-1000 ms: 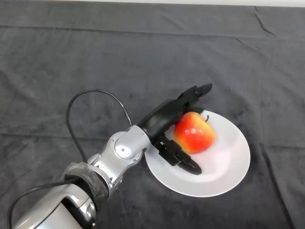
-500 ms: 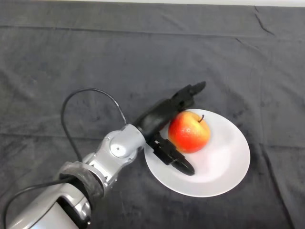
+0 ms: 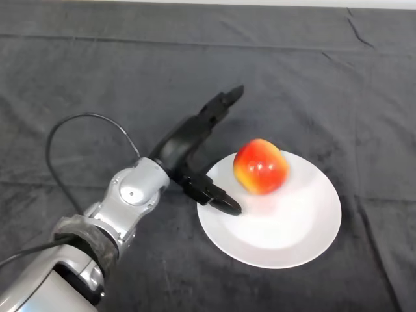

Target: Move the apple to the plate

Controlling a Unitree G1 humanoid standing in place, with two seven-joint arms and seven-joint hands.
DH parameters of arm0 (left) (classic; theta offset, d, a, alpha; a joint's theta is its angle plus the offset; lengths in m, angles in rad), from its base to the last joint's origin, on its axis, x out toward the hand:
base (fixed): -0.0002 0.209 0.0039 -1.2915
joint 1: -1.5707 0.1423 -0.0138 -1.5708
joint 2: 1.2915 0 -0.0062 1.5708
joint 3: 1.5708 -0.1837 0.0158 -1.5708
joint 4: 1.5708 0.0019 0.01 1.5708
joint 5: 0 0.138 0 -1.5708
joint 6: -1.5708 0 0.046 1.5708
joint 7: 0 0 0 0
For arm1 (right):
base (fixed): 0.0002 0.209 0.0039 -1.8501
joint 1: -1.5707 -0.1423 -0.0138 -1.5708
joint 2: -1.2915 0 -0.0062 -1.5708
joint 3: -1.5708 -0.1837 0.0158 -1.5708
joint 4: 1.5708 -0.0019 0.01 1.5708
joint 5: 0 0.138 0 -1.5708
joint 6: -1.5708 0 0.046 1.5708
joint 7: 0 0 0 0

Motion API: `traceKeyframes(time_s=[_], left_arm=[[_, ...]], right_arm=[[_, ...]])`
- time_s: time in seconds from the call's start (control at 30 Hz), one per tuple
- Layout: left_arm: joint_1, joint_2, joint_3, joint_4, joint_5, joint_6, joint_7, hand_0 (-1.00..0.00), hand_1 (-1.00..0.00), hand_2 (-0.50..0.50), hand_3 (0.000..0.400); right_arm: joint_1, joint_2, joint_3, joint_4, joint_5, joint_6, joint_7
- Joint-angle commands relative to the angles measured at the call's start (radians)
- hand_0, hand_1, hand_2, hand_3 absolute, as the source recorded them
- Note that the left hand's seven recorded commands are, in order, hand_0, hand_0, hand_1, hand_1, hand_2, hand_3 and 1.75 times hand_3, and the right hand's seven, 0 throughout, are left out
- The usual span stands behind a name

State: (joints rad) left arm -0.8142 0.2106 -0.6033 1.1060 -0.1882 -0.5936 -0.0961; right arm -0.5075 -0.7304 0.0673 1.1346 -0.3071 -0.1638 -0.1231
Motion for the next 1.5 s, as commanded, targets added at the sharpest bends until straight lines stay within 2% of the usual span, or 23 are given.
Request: traceKeyframes(time_s=[0.03, 0.37, 0.83, 1.5], left_arm=[[0.009, 0.048, 0.034, 0.030, 0.010, -0.033, -0.002, 0.00, 0.00, 0.00, 0.000], [0.030, 0.092, 0.125, 0.050, 0.006, -0.077, -0.021, 0.00, 0.00, 0.00, 0.000], [0.090, 0.186, 0.270, 0.068, -0.021, -0.116, -0.063, 0.00, 0.00, 0.00, 0.000], [0.170, 0.305, 0.537, 0.072, -0.156, -0.094, -0.137, 0.00, 0.00, 0.00, 0.000]], right_arm=[[0.067, 0.041, 0.0277, 0.037, -0.0173, 0.006, 0.0113], [0.066, 0.041, 0.0278, 0.038, -0.0173, 0.006, 0.0112], [0.066, 0.041, 0.0279, 0.038, -0.0173, 0.005, 0.0111], [0.066, 0.041, 0.0279, 0.038, -0.0172, 0.006, 0.0111]])
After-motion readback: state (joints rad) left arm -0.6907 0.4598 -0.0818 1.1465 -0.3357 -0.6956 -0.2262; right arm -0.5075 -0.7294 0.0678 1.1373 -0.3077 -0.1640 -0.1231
